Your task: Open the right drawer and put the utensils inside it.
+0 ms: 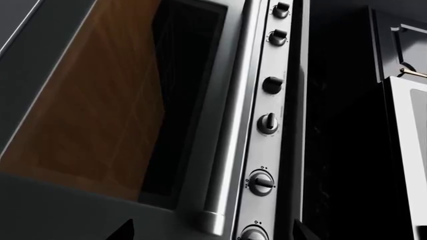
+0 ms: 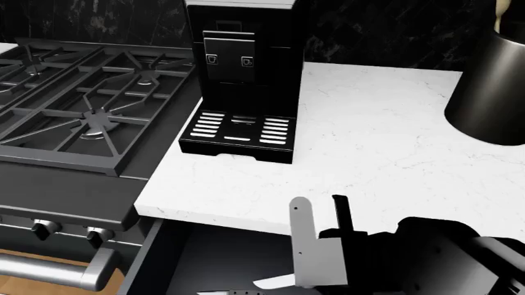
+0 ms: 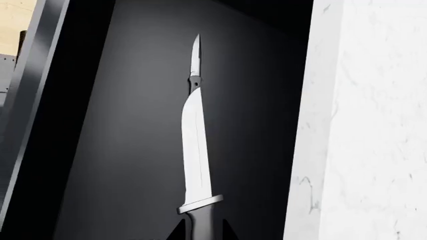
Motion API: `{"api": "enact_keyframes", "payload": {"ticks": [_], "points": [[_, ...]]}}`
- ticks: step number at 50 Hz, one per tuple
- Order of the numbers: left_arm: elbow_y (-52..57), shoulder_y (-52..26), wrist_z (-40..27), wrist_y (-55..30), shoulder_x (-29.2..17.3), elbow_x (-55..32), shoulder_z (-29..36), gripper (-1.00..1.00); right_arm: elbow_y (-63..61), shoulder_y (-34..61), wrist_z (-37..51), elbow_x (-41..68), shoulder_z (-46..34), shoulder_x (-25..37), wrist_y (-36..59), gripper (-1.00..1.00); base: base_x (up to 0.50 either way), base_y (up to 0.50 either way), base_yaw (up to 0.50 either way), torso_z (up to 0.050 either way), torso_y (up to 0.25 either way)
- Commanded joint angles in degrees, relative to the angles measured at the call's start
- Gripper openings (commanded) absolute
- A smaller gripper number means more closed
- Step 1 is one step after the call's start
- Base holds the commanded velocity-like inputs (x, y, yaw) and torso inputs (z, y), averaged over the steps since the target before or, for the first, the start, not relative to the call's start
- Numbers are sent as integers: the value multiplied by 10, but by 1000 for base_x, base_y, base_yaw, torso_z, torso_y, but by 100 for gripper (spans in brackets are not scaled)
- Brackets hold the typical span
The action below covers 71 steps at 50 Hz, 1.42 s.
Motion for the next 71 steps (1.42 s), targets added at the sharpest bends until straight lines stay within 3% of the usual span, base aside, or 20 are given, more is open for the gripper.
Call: {"api": "enact_keyframes", "payload": {"ticks": [1,8,9,31,42,58,71], "points": [[0,-1,-1,1,0,0,1,100,-24,3,9,-18,-21,6,-8,-100,0,0,0,0,0],[0,0,-1,1,1,0,1,100,-13,4,10,-22,-30,8,-20,-100,0,0,0,1,0],[0,0,-1,1,1,0,1,100,-13,3,11,-23,-32,8,-22,100,0,0,0,0,0],[0,-1,3,0,0,1,3,100,-15,7,16,-16,-15,7,-24,100,0,0,0,0,0],[0,-4,-3,5,0,0,4,100,-9,41,-12,65,195,-36,28,100,0,0,0,0,0],[0,-4,-3,6,1,0,5,100,-1,50,-9,69,197,-47,19,100,0,0,0,0,0],[0,-6,2,12,0,1,10,100,15,69,-6,93,289,-77,33,100,0,0,0,0,0]]}}
